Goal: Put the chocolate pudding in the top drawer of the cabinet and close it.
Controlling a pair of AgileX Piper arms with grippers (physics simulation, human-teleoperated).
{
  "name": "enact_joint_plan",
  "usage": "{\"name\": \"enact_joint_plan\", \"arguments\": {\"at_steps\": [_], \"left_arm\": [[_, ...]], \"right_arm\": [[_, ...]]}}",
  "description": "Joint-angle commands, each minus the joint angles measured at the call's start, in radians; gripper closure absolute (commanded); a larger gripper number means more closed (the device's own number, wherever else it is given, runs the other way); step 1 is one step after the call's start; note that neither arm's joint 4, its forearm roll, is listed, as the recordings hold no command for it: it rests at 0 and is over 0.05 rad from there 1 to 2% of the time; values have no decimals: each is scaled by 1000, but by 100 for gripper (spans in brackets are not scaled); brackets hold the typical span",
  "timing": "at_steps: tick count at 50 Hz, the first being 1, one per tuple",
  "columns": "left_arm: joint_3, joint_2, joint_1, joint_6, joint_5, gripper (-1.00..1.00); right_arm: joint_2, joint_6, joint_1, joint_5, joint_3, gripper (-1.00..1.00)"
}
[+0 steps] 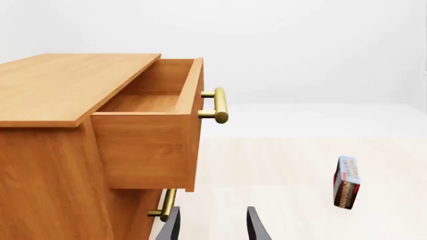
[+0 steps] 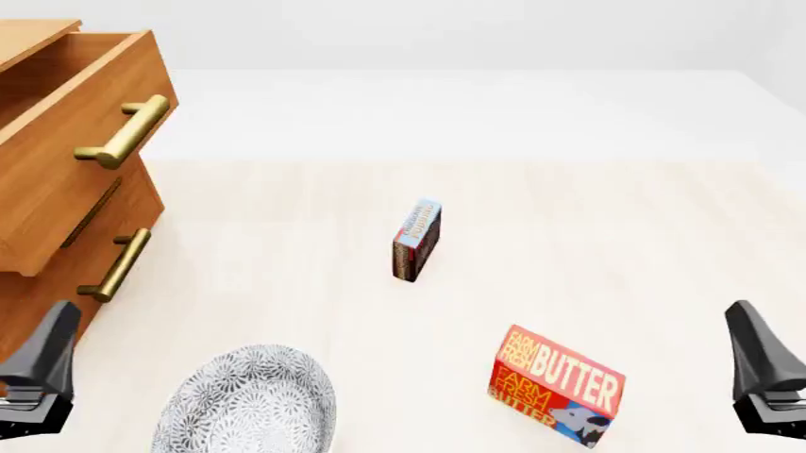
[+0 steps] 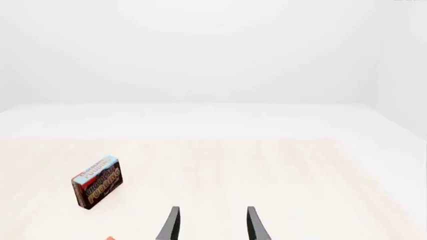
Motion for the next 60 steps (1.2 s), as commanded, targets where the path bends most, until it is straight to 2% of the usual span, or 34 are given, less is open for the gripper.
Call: {"name": "enact_joint_plan", "arguments": {"at_steps": [1, 16, 22, 23, 24, 26, 27, 30, 32, 37, 39, 42, 43, 52, 60], "left_arm": [[-4, 3, -5, -1, -2, -100], [-9, -1, -5, -7, -5, -100], [-34, 2, -7, 6, 25, -100], [-55, -1, 13, 20, 30, -100], [-103, -2, 34, -25, 16, -100], [-137, -2, 23, -32, 40, -100], [-182, -2, -3, 33, 118, -100], [-237, -1, -2, 18, 160, -100], [-295, 6, -16, 60, 228, -100], [-389, 32, -54, 67, 245, -100], [-425, 94, -66, 101, 238, -100], [-466, 108, -74, 91, 252, -100], [-431, 104, -80, 103, 229, -100], [-580, 312, -93, 192, 241, -100], [-705, 360, -71, 167, 289, -100]], "right_arm": [[2, -4, 1, -2, -2, -100], [5, -4, 1, -4, -2, -100], [6, -4, 1, -6, -1, -100], [7, -4, 1, -6, -1, -100], [7, -4, 1, -7, -1, -100], [8, -4, 1, -7, -1, -100], [8, -4, 1, -7, -1, -100], [9, -4, 1, -9, -1, -100], [10, -4, 1, -9, -1, -100], [11, -4, 1, -10, -1, -100], [12, -4, 1, -11, -1, -100], [12, -4, 1, -11, -1, -100], [12, -4, 1, -12, -1, -100], [13, -5, 1, -12, -2, -100], [9, -5, 1, -8, -2, -100]]}}
